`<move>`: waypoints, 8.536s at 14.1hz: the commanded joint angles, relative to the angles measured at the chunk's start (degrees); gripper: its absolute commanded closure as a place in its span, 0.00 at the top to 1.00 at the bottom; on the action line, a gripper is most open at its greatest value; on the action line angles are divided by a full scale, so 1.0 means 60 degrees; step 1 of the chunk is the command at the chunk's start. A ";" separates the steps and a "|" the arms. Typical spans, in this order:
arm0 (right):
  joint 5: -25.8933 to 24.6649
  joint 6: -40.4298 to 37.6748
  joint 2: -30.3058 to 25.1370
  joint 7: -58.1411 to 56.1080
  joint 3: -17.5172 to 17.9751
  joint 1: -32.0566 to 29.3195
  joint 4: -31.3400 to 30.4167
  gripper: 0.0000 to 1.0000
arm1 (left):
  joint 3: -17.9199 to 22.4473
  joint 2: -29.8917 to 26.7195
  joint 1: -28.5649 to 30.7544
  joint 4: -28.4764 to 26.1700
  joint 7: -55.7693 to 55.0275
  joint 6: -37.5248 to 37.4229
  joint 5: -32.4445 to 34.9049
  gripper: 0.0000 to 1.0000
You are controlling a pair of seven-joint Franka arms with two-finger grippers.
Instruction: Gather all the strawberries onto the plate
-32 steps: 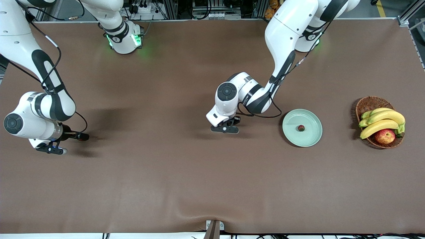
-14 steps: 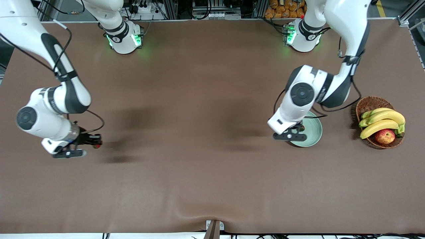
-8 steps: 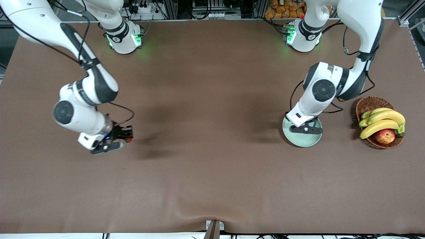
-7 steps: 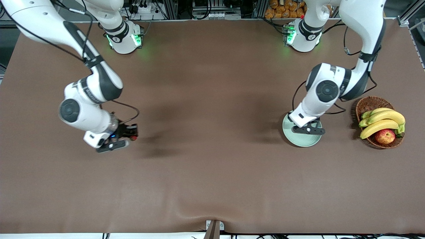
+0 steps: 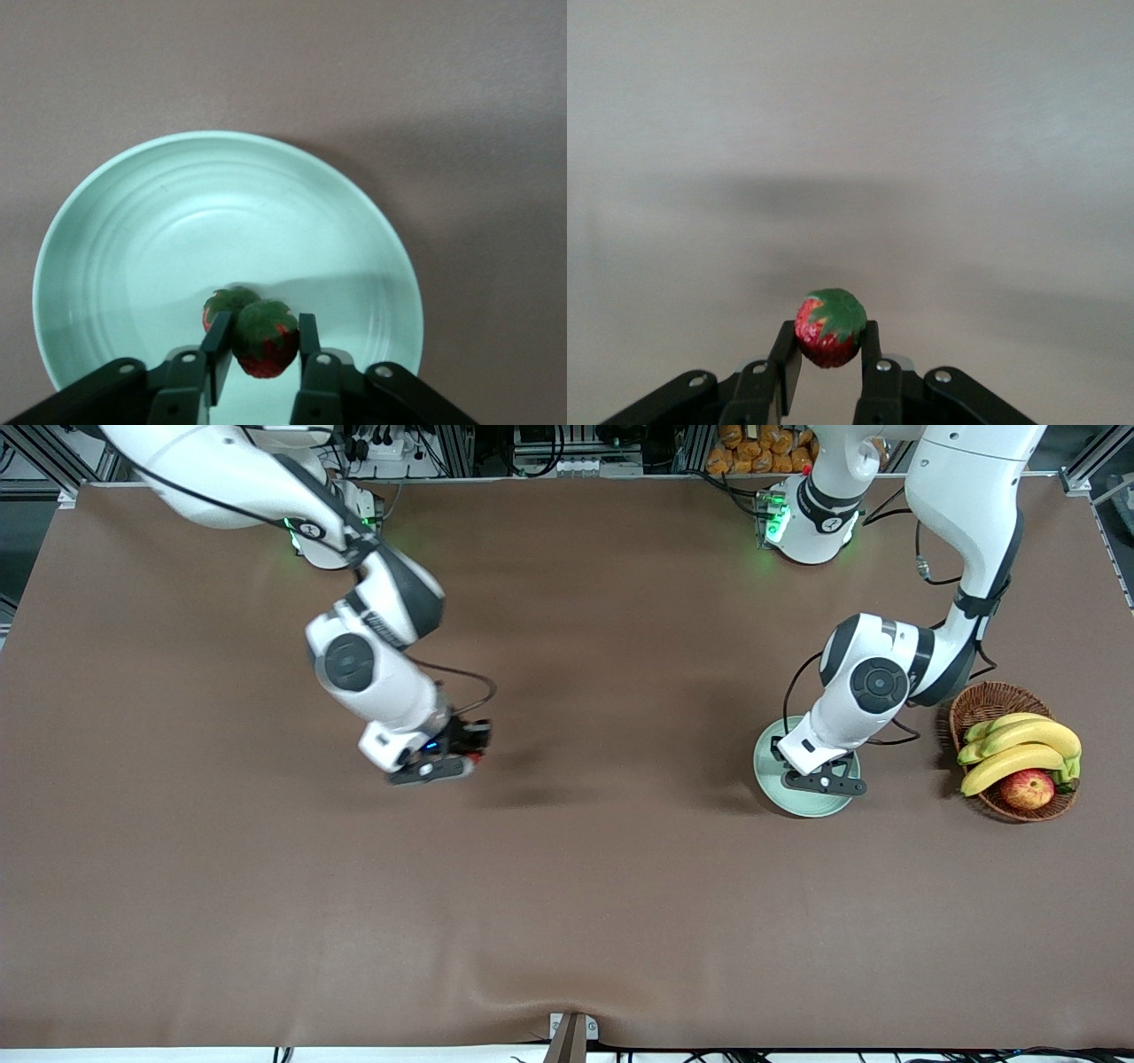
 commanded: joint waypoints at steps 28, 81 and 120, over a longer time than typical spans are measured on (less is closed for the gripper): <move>-0.0114 -0.2841 -0.0734 -0.0149 -0.3530 0.2748 0.2431 1.00 | -0.0616 0.1720 -0.2950 0.3496 -0.3693 -0.0070 0.0192 1.00; 0.1336 -0.8482 -0.4971 -0.6906 -0.7543 0.0313 0.3616 1.00 | -0.0528 0.0699 -0.1536 0.3195 -0.2745 -0.2531 0.0485 0.00; 0.1307 -0.8409 -0.4971 -0.6906 -0.7543 0.0298 0.3630 1.00 | -0.1114 -0.1262 0.1823 0.4890 0.1036 -0.4328 -0.0128 1.00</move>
